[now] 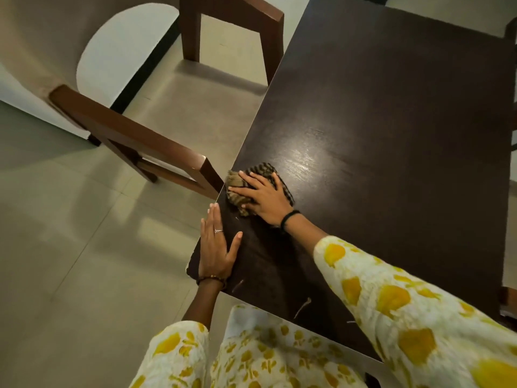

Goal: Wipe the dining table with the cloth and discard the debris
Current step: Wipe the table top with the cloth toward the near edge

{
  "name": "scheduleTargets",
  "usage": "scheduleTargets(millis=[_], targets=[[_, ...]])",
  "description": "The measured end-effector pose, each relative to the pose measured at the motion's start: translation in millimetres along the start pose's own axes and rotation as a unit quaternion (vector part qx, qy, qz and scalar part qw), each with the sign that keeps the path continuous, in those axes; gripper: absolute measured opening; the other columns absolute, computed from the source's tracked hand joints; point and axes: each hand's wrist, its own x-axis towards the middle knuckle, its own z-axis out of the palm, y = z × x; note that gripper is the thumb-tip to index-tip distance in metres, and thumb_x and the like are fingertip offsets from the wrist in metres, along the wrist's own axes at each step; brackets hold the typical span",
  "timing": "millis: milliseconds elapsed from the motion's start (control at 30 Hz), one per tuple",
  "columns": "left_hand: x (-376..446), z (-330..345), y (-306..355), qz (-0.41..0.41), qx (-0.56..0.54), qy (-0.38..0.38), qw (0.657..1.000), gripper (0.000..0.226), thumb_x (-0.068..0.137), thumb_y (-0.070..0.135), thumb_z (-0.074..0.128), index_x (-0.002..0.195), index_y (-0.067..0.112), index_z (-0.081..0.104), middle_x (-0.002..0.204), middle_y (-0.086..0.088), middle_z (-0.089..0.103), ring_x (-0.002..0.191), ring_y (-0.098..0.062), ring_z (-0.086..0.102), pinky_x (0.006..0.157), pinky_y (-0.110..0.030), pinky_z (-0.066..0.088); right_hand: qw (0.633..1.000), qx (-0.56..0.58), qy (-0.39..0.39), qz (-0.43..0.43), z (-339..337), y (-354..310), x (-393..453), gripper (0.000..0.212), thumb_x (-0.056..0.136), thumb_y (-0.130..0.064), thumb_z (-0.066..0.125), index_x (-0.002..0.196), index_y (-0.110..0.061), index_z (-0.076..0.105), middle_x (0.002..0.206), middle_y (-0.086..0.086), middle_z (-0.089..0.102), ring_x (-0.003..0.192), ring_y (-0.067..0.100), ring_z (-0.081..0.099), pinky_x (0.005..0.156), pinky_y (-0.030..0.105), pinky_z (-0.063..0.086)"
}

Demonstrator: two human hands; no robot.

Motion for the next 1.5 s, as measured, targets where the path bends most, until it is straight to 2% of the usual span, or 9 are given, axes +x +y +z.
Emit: scheduleTargets(millis=[167, 367, 533, 633, 800, 1000, 1267, 1400, 1500], targets=[[-2, -2, 0, -0.006, -0.046, 0.021, 0.999, 0.077, 0.091, 0.059, 0.025, 0.146, 0.01, 0.005, 0.154, -0.011, 0.004, 0.142, -0.019, 0.005, 0.115, -0.03, -0.002, 0.995, 0.002, -0.03, -0.09, 10, -16, 2, 0.053, 0.087, -0.018, 0.052, 0.135, -0.039, 0.041, 0.154, -0.01, 0.019, 0.142, 0.014, 0.013, 0.111, 0.052, -0.007], [-2, -7, 2, -0.016, -0.088, 0.02, 0.996, 0.074, 0.09, 0.058, 0.029, 0.146, 0.014, 0.007, 0.153, -0.01, 0.01, 0.141, -0.019, 0.012, 0.11, -0.053, 0.023, 0.987, 0.029, -0.062, -0.143, 13, -12, -27, 0.038, 0.087, -0.036, 0.056, 0.124, -0.033, 0.056, 0.146, -0.011, 0.038, 0.138, 0.011, 0.026, 0.112, 0.044, -0.008], [-3, -6, 2, -0.025, -0.074, 0.014, 0.997, 0.078, 0.089, 0.062, 0.026, 0.146, 0.011, 0.01, 0.153, -0.011, 0.011, 0.139, -0.023, 0.015, 0.109, -0.053, 0.025, 0.983, 0.048, -0.095, -0.149, 6, 18, -69, 0.037, 0.08, -0.042, 0.047, 0.111, -0.035, 0.066, 0.137, -0.016, 0.048, 0.132, 0.006, 0.035, 0.112, 0.036, -0.007], [-2, -5, 1, -0.036, -0.08, 0.014, 0.996, 0.078, 0.088, 0.065, 0.025, 0.146, 0.015, 0.009, 0.153, -0.008, 0.012, 0.138, -0.023, 0.017, 0.108, -0.051, 0.027, 0.983, 0.085, -0.11, -0.118, -5, 42, -84, 0.026, 0.081, -0.029, 0.061, 0.106, -0.032, 0.069, 0.134, -0.017, 0.05, 0.131, 0.004, 0.036, 0.109, 0.025, -0.012], [-1, -5, -1, -0.017, -0.078, 0.011, 0.997, 0.072, 0.089, 0.062, 0.027, 0.145, 0.023, 0.005, 0.153, -0.01, 0.012, 0.138, -0.025, 0.018, 0.108, -0.053, 0.026, 0.987, 0.111, -0.093, -0.066, -21, 50, -47, 0.03, 0.083, -0.023, 0.064, 0.112, -0.032, 0.065, 0.14, -0.013, 0.045, 0.134, 0.007, 0.032, 0.113, 0.048, -0.004], [0, -4, 1, -0.002, -0.075, 0.025, 0.997, 0.072, 0.089, 0.063, 0.027, 0.145, 0.024, 0.005, 0.153, -0.009, 0.006, 0.14, -0.022, 0.012, 0.111, -0.046, 0.022, 0.994, 0.055, -0.082, -0.052, -24, 0, 36, 0.045, 0.087, -0.028, 0.057, 0.13, -0.039, 0.048, 0.152, -0.012, 0.024, 0.141, 0.012, 0.014, 0.112, 0.056, -0.004], [-1, -3, 0, 0.0, 0.0, 0.026, 1.0, 0.076, 0.09, 0.061, 0.027, 0.145, 0.013, 0.009, 0.152, -0.005, 0.008, 0.14, -0.02, 0.011, 0.115, -0.035, 0.003, 0.983, 0.005, -0.114, -0.143, 1, -9, -5, 0.047, 0.088, -0.032, 0.054, 0.133, -0.038, 0.043, 0.154, -0.013, 0.018, 0.142, 0.01, 0.01, 0.11, 0.052, -0.011], [-12, 1, 9, 0.038, 0.092, -0.012, 0.995, 0.081, 0.086, 0.062, 0.035, 0.146, 0.013, 0.012, 0.152, -0.006, 0.01, 0.14, -0.02, 0.011, 0.114, -0.041, 0.004, 0.981, 0.017, -0.112, -0.157, 2, 19, -58, 0.05, 0.083, -0.028, 0.058, 0.132, -0.035, 0.047, 0.153, -0.012, 0.022, 0.142, 0.011, 0.012, 0.109, 0.045, -0.014], [-47, 18, 45, 0.069, 0.097, -0.044, 0.992, 0.08, 0.087, 0.064, 0.031, 0.146, 0.014, 0.01, 0.152, -0.007, 0.01, 0.141, -0.02, 0.011, 0.115, -0.041, 0.003, 0.982, 0.021, -0.109, -0.152, 3, 57, -110, 0.049, 0.082, -0.028, 0.059, 0.129, -0.038, 0.049, 0.152, -0.016, 0.021, 0.141, 0.007, 0.011, 0.108, 0.042, -0.017]])
